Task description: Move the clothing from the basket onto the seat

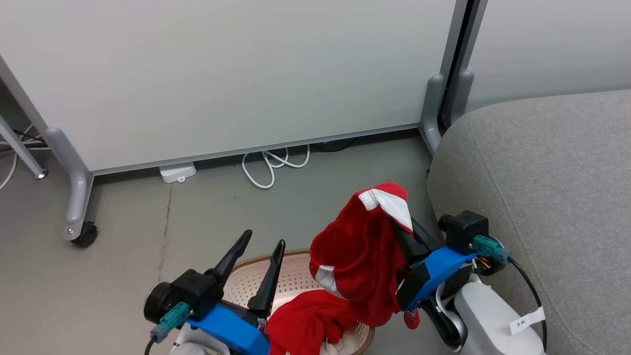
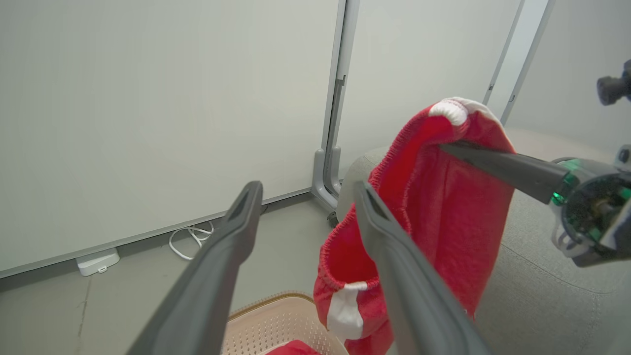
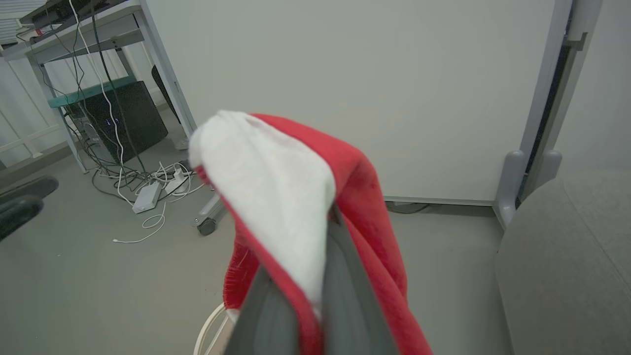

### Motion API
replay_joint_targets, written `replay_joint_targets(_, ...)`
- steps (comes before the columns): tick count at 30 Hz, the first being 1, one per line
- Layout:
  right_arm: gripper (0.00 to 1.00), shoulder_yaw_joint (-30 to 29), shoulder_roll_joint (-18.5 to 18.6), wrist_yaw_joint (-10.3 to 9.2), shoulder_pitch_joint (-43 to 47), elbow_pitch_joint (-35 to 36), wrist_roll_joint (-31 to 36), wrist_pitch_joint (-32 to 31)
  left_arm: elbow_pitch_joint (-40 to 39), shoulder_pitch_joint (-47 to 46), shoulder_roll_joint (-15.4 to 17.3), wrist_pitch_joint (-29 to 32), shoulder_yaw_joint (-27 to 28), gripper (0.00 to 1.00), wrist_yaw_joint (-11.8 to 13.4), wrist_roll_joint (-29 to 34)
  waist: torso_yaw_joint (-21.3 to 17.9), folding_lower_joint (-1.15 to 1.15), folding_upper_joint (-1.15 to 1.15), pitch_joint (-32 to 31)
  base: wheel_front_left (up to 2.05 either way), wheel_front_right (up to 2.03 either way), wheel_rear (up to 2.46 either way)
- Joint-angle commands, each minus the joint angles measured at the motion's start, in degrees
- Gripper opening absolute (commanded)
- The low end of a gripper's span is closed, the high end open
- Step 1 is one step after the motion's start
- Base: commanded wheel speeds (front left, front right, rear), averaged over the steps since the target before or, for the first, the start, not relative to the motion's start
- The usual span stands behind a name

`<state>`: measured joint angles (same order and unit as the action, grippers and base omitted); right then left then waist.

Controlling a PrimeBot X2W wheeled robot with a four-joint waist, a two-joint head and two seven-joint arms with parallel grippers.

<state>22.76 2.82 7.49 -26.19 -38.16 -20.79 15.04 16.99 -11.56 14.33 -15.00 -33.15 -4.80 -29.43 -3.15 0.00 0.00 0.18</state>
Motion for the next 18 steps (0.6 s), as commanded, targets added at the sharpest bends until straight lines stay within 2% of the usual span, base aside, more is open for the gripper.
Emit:
replay_joint_targets(1,0.0,-0.2,0.1,0.01,0.7,0.3,0.0,0.2,-0.4,0.9,0.0,-0.3,0.6,1.0,-0.2,0.6,0.0,0.0,0.0,0.0,0.0,0.0,0.0)
replay_joint_targets(7,0.0,-0.9,0.1,0.01,1.0,0.3,0.3,0.2,-2.3,6.0,-2.2,-0.3,6.3,1.0,-1.2,3.8,0.3,0.0,0.0,-0.1,0.0,0.0,0.0)
replay_joint_targets(18,0.0,-0.6,0.1,0.01,1.1,0.1,0.3,0.2,-2.1,7.9,-4.6,-0.3,10.3,1.0,-2.6,7.2,-0.2,0.0,0.0,0.1,0.0,0.0,0.0)
